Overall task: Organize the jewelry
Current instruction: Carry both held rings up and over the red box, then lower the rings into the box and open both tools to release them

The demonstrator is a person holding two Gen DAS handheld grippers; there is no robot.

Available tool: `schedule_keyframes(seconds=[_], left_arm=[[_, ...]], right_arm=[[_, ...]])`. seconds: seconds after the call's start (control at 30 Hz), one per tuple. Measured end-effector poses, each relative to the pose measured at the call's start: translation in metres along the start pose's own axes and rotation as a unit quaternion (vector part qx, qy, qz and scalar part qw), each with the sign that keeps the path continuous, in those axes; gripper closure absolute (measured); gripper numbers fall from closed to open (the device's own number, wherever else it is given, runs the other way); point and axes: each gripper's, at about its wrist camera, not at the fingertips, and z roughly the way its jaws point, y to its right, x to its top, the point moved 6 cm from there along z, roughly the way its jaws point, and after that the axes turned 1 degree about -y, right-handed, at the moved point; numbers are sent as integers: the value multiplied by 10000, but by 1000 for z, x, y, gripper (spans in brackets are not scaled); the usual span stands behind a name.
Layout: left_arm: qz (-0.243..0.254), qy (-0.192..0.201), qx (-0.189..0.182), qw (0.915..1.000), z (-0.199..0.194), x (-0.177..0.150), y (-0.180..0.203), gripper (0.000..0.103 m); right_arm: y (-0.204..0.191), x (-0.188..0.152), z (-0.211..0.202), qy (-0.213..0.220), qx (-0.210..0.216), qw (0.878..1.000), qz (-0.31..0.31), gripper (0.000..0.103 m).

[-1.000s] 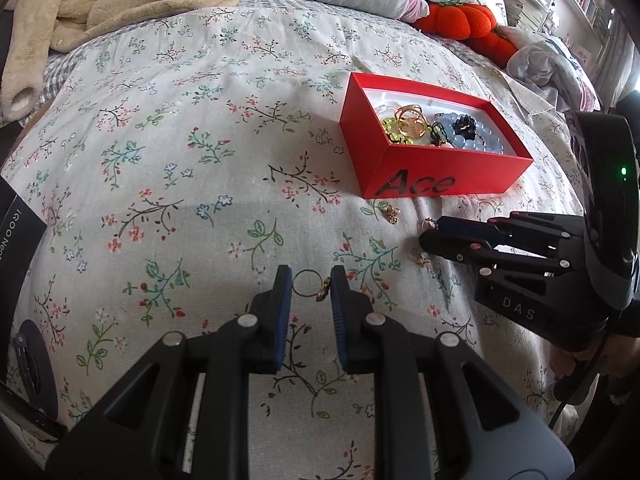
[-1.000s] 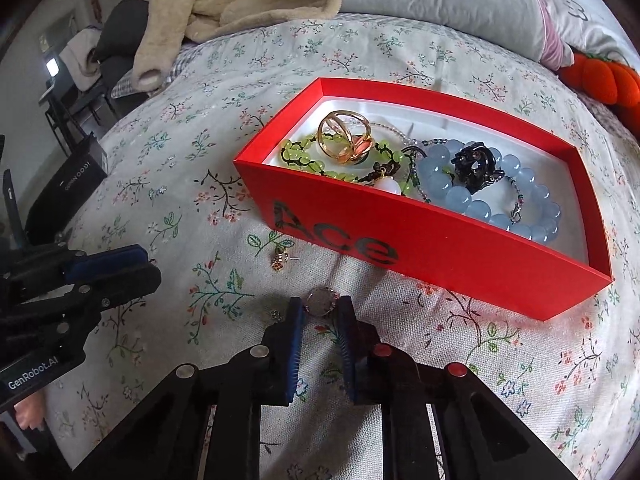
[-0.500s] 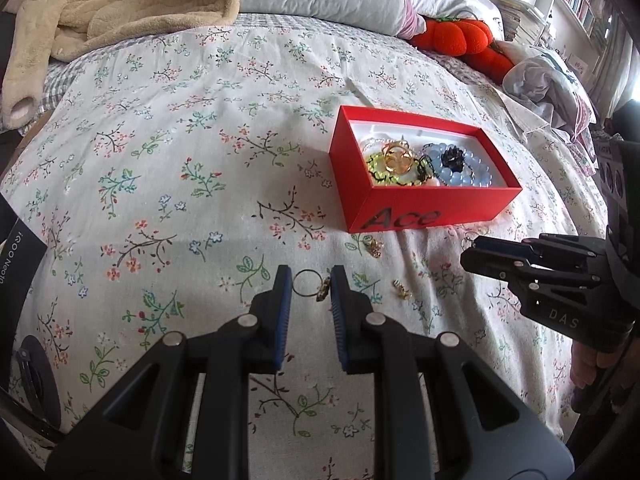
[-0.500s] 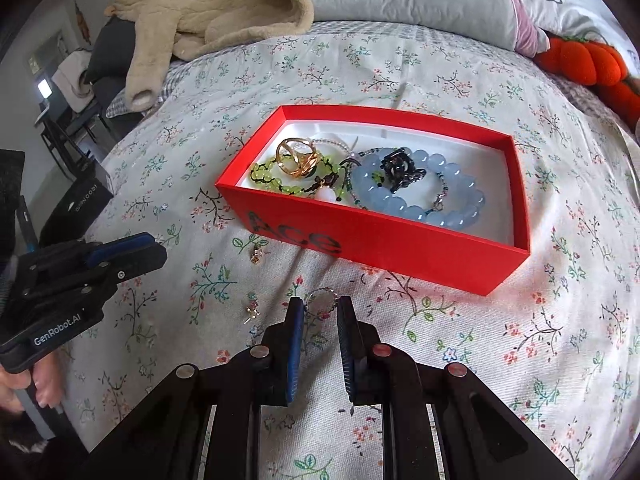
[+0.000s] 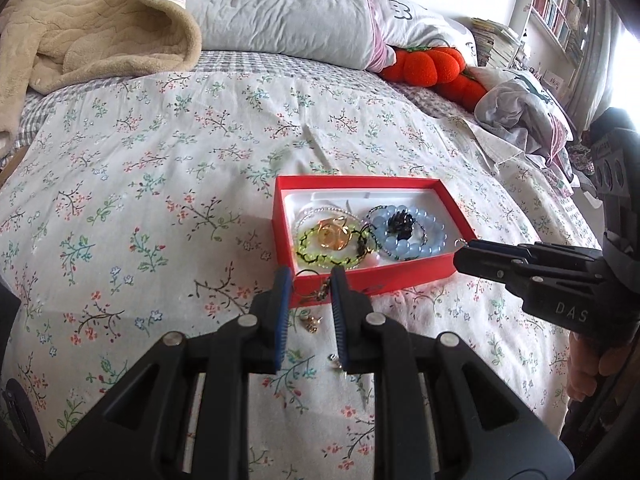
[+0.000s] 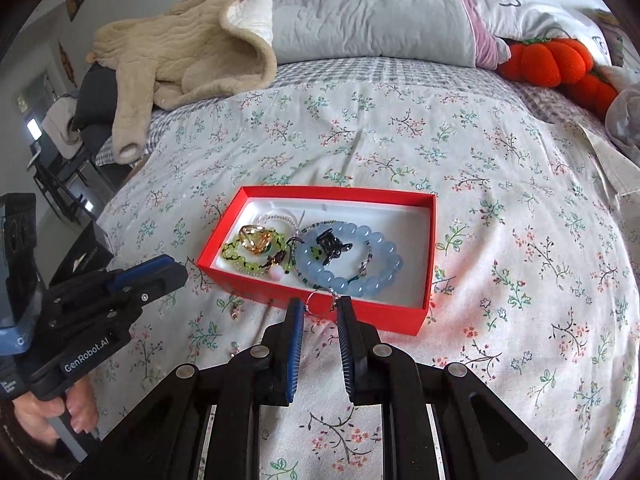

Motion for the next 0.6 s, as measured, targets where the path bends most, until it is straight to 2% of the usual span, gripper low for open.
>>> schedule_keyframes(seconds=[0.13, 0.6], left_arm=[[-4, 63, -101, 9999, 9, 5, 4, 82], [68, 21, -90, 9999, 33, 7, 13, 82]], right_arm=[[9, 6, -1, 65, -61, 9999, 121, 86], [34, 9, 9, 3, -229, 9991, 360, 86]])
